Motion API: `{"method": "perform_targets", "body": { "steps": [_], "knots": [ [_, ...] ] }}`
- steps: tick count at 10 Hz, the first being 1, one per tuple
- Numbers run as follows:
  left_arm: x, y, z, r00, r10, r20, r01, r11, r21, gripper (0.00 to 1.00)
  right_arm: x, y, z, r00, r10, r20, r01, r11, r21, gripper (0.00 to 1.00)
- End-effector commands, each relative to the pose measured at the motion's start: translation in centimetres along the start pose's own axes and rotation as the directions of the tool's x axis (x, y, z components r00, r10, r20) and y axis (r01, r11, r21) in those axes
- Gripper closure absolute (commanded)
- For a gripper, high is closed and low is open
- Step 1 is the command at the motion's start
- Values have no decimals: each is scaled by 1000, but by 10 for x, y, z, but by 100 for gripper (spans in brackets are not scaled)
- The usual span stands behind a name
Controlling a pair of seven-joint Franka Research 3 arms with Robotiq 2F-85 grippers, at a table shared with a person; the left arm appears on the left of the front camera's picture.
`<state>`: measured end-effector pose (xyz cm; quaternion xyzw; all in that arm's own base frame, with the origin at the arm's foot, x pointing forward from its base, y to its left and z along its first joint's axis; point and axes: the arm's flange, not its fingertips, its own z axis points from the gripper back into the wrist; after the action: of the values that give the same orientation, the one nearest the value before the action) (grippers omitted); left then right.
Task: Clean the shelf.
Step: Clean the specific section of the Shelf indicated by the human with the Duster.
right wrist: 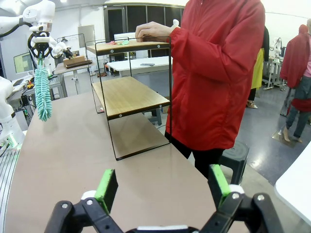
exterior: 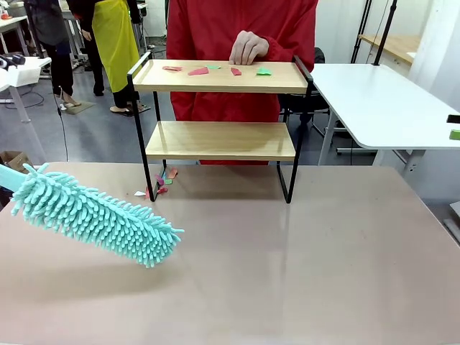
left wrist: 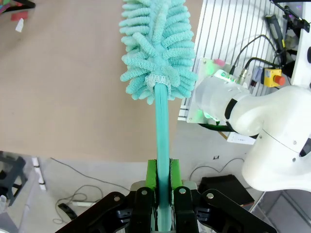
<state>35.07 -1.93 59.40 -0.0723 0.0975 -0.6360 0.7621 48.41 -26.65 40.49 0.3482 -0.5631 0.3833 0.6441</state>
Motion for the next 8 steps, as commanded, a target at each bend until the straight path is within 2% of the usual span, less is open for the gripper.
{"method": "perform_targets", "body": {
  "steps": [1, 4, 5, 7, 8],
  "knots": [
    [0, 0, 0, 1000, 0, 0, 0, 1000, 0, 87, 4, 1, -1, 1000, 8, -1, -8, 1000, 1, 0],
    [-5, -2, 17, 988, 39, 150, -42, 999, 19, 87, 4, 1, -1, 1000, 8, -1, -8, 1000, 1, 0],
    [-3, -4, 25, 978, 12, 209, -20, 999, 39, 87, 4, 1, -1, 1000, 8, -1, -8, 1000, 1, 0],
    [6, -13, 53, 936, -29, 350, -3, 996, 90, 87, 4, 1, -1, 1000, 8, -1, -8, 1000, 1, 0],
    [13, -21, 76, 902, 10, 431, -53, 995, 88, 87, 4, 1, -1, 1000, 8, -1, -8, 1000, 1, 0]
  ]
}}
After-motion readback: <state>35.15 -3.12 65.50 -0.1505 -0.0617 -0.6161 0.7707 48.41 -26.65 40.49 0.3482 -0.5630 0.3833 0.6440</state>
